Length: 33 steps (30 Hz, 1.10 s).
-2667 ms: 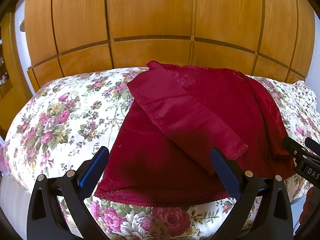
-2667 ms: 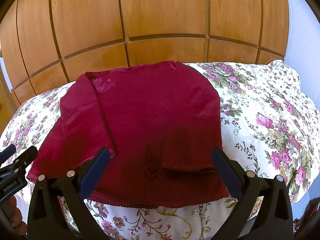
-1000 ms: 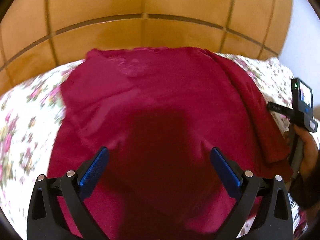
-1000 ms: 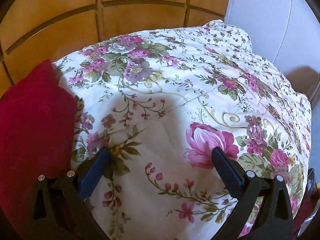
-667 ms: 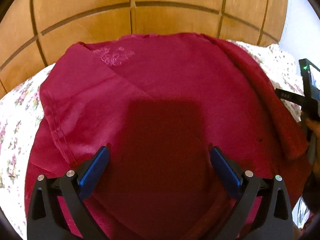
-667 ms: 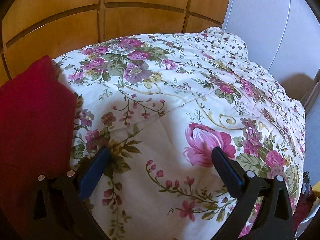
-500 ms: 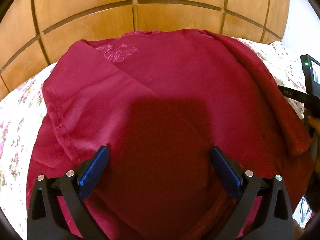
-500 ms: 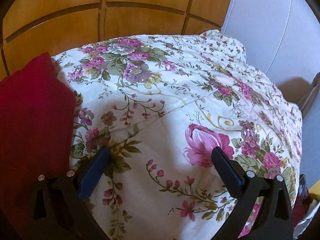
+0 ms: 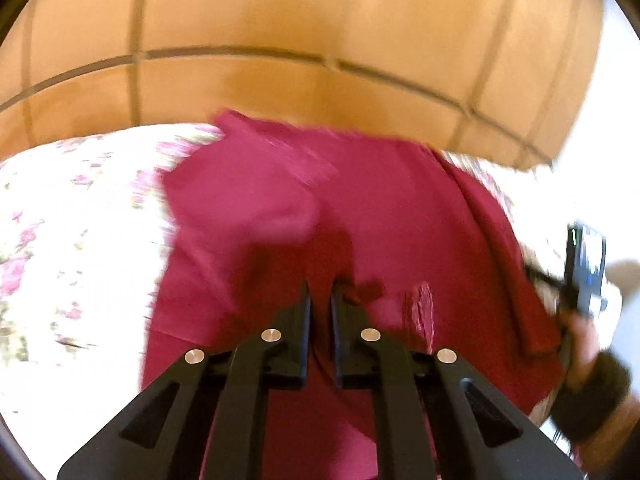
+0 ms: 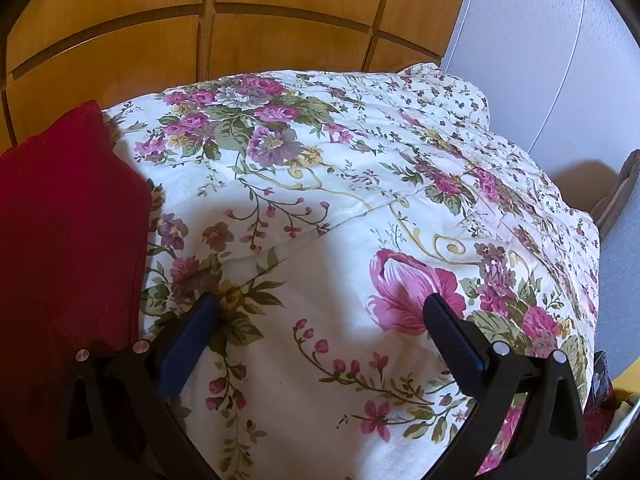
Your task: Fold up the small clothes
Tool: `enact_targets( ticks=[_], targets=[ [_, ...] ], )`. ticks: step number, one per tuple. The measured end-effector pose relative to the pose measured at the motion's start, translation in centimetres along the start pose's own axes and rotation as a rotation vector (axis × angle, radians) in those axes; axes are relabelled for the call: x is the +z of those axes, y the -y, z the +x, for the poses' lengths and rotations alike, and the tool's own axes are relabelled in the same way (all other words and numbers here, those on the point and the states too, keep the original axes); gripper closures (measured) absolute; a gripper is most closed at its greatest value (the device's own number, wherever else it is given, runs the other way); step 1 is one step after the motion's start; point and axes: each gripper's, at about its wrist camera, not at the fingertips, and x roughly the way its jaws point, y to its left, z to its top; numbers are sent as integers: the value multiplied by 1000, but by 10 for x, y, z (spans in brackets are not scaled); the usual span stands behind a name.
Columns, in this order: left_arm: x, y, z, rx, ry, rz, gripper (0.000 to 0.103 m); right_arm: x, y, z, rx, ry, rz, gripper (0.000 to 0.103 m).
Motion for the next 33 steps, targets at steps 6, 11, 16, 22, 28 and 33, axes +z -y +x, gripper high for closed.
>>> enact_targets(
  ticks=[6,11,16,22,28,33],
  targets=[
    [34,-91,-27,204,102,-127,103,0,0,0,-6,2,-4,2],
    [43,-166,-31,387,100,-203,103,0,0,0,-11,3,-8,2],
    [32,-178,-37,235,108,-237,101,0,-2,-1,-24,8,-16,2],
    [16,-122,1,44,24,-136,7,0,-3,-1,-34,11,-23,2],
    [2,-94,53,-2,-183,-72,89,-1,-3,-1,-31,11,-20,2],
    [10,-98,31,44,-100,-36,95,-1,-4,-1,-31,12,-20,2]
  ],
)
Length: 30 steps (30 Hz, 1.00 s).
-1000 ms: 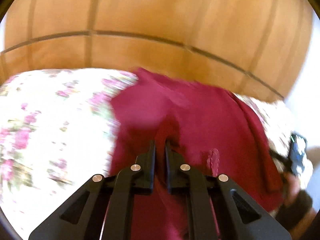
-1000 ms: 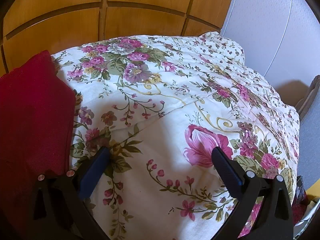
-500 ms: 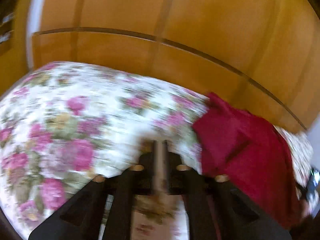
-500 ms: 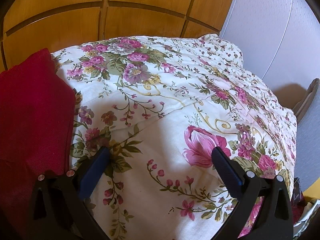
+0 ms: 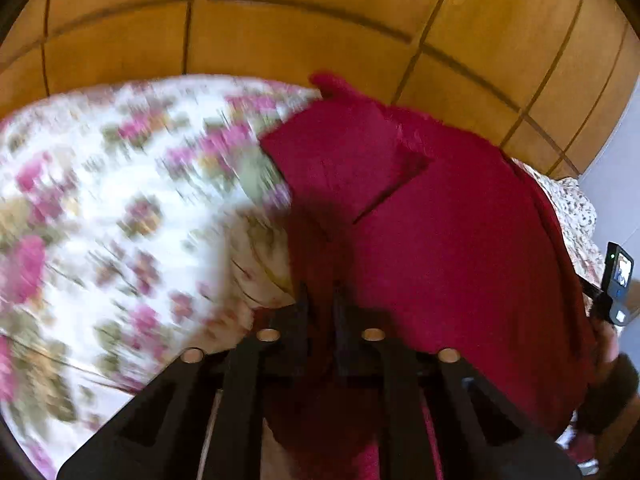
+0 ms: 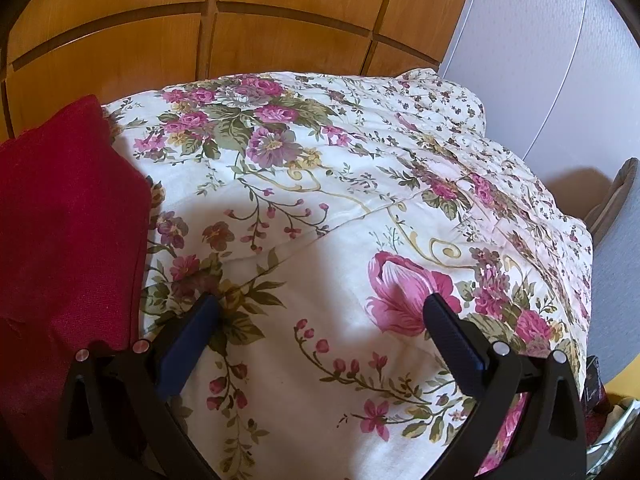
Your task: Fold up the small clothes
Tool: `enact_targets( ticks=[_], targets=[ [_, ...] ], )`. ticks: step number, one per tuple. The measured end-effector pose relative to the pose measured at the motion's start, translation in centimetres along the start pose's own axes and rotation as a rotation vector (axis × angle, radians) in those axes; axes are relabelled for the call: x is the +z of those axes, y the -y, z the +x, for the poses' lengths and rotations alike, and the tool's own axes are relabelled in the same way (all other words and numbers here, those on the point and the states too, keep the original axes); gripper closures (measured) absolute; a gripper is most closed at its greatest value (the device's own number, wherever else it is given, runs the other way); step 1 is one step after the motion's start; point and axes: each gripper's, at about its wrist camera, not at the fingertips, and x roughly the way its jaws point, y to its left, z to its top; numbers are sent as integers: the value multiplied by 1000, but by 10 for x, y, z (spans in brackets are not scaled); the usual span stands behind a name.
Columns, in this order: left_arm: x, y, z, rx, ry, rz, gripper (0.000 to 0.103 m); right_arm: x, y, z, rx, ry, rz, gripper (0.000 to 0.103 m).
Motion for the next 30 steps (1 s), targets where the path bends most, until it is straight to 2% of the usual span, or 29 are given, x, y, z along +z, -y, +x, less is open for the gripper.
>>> enact_targets(
  ticks=[4,9,11,13,15,16,18,20,21,22,24,27,28,29,30],
  targets=[
    [16,-32,-33,87,92,-50,95,0,1,1,0,0,0,2],
    [45,-90,-60,313,181,-95,95,0,1,0,-1,0,-2,2],
    [60,-119,-66,436,208,-108,95,0,1,1,-1,0,-2,2],
    [68,-142,-65,554,216,-104,95,0,1,0,-5,2,-4,2],
    [72,-169,-61,650,187,-130,95,0,1,0,-4,1,-3,2],
    [72,-186,-57,691,160,-174,89,0,1,0,-2,0,-2,2],
    [67,-206,-57,691,139,-269,72,0,1,0,-2,1,-2,2],
    [55,-209,-65,645,196,-359,56,0,1,0,-2,2,-2,2],
    [51,-203,-66,634,220,-367,46,0,0,0,-5,3,-3,2],
    [47,-193,-67,625,237,-362,43,0,0,0,-7,2,-5,2],
    [38,-161,-63,552,251,-322,43,0,1,0,-12,4,-9,2],
    [29,-104,-51,386,250,-260,32,1,2,1,3,-9,-3,2],
    [25,-85,-48,332,251,-241,31,1,3,4,15,-19,3,2],
    [18,-56,-41,246,244,-203,31,2,6,6,38,-37,13,2],
    [17,-37,-33,201,233,-180,31,3,11,8,72,-57,31,2]
  ],
)
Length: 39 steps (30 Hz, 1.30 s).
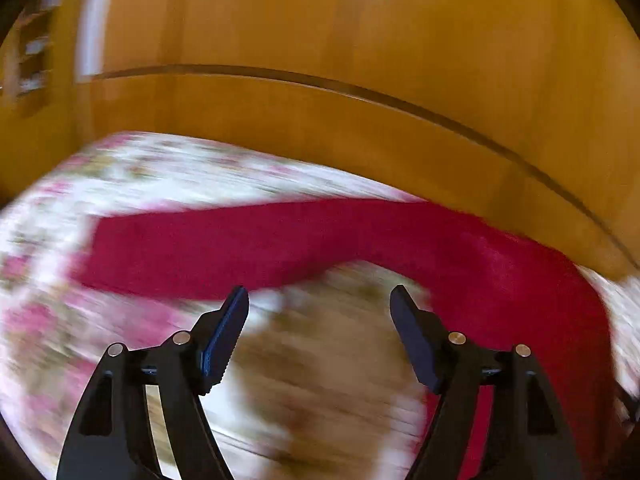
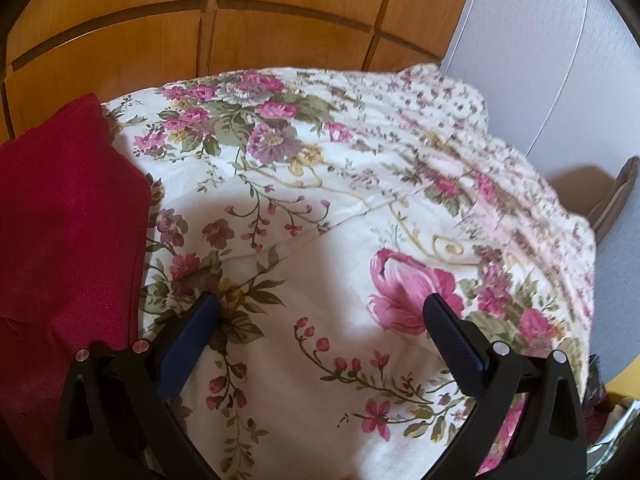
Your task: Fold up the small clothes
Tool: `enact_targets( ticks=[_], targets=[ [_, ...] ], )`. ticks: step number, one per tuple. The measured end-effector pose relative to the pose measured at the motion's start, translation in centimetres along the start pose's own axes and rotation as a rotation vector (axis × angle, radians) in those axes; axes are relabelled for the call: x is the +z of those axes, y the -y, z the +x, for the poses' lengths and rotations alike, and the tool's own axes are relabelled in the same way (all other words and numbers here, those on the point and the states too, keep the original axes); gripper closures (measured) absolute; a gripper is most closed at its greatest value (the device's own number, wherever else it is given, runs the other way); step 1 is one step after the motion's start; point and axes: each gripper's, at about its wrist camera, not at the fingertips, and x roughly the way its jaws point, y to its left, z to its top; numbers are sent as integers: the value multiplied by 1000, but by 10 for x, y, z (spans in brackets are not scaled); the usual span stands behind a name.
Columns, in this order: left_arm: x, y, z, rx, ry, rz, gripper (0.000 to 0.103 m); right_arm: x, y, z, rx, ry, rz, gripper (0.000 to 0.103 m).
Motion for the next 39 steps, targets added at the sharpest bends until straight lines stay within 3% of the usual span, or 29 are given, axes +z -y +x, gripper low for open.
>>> enact_targets(
  ticks=[3,4,8,11,12,16,18,21,22,23,24,26,33,39],
  targets=[
    [-32,61,12,-137,-59,70,31,0,14,-10,72,-12,63,2],
    [-43,77,17,-162,-79,108,31,-2,19,-23,108,23,74,2],
    [-83,113,44,-98,-189,272,31,-21,4,-93,278,220,-112,2],
    [-82,108,42,-112,-173,250,31,-43,-18,-131,378,274,-300,6],
    [-82,105,46,-120,-179,238,31,-52,-26,-143,416,276,-361,8],
    [-84,97,42,-133,-172,208,31,-79,-46,-161,539,206,-474,36],
    [-84,97,42,-120,-168,216,29,-94,-56,-160,596,139,-527,38],
    [-84,100,37,-104,-169,234,25,-117,-67,-151,547,108,-606,38],
    [-84,102,36,-102,-170,236,25,-122,-69,-148,533,98,-612,49],
    [-84,101,37,-101,-170,237,25,-123,-68,-145,534,85,-601,59],
    [-84,102,37,-102,-170,237,25,-120,-61,-143,561,78,-559,61],
    [-84,102,36,-102,-169,235,25,-110,-49,-142,600,76,-495,85],
    [-84,105,39,-92,-172,244,25,-62,3,-132,603,140,-254,93],
    [-84,107,40,-89,-176,251,23,-9,57,-103,502,187,-62,94]
  ],
)
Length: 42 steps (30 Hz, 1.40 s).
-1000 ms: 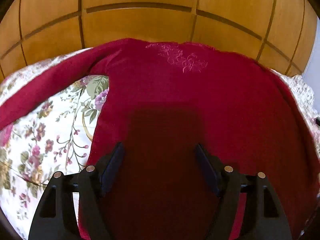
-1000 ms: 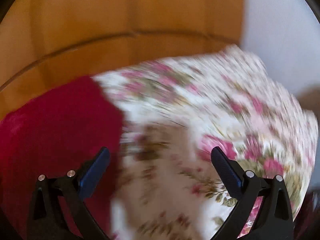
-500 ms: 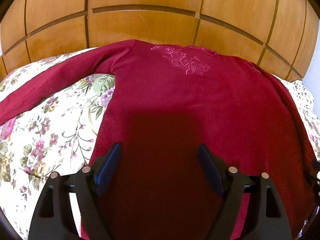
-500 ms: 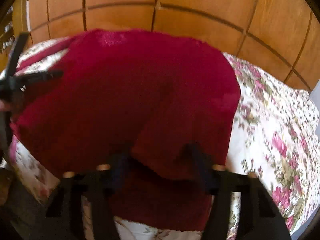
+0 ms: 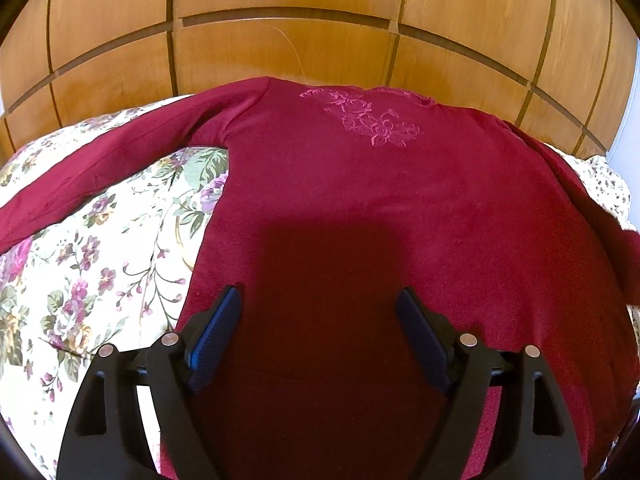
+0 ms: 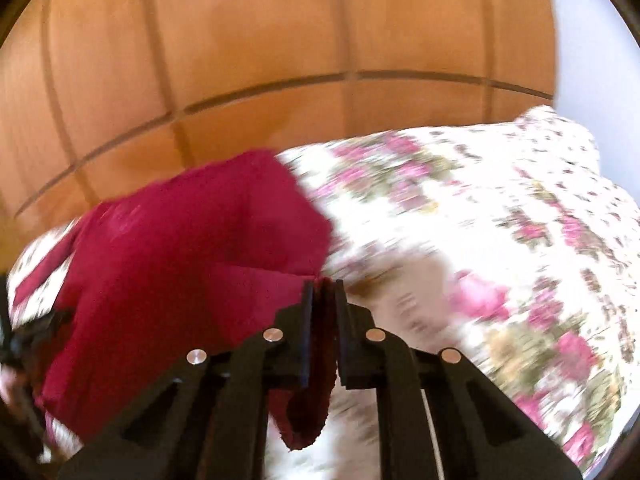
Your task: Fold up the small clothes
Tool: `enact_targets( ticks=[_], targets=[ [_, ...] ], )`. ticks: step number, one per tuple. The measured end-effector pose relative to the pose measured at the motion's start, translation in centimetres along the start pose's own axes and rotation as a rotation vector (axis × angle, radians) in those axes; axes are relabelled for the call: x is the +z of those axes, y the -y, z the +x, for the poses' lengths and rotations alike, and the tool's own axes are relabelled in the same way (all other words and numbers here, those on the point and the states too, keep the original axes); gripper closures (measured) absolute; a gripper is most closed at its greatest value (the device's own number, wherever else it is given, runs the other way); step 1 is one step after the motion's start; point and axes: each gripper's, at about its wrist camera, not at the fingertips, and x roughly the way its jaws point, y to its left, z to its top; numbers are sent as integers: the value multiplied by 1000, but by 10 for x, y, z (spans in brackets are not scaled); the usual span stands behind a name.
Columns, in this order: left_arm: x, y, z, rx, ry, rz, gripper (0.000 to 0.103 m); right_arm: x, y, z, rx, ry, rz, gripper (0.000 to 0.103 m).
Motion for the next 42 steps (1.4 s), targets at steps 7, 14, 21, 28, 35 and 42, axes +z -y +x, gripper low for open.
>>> enact_targets(
  ticks=[7,14,21,28,35,42],
  targets=[
    [0,1,2,4,-4,7,21,42,92,26,-217,26,160,94],
    [-1,2,3,6,-7,10,20,76,153,65,-425,33,254,92],
    [-1,2,4,-5,-7,6,17,44,164,81,-468,-26,430,36],
    [-1,2,5,-18,-11,3,14,4,64,49,-53,-41,261,35],
    [-8,-16,-32,-1,43,-92,14,-42,-15,35,323,-247,123,35],
    [-57,-62,-65,38,-5,-173,14,-68,-27,14,410,-314,67,37]
  ],
)
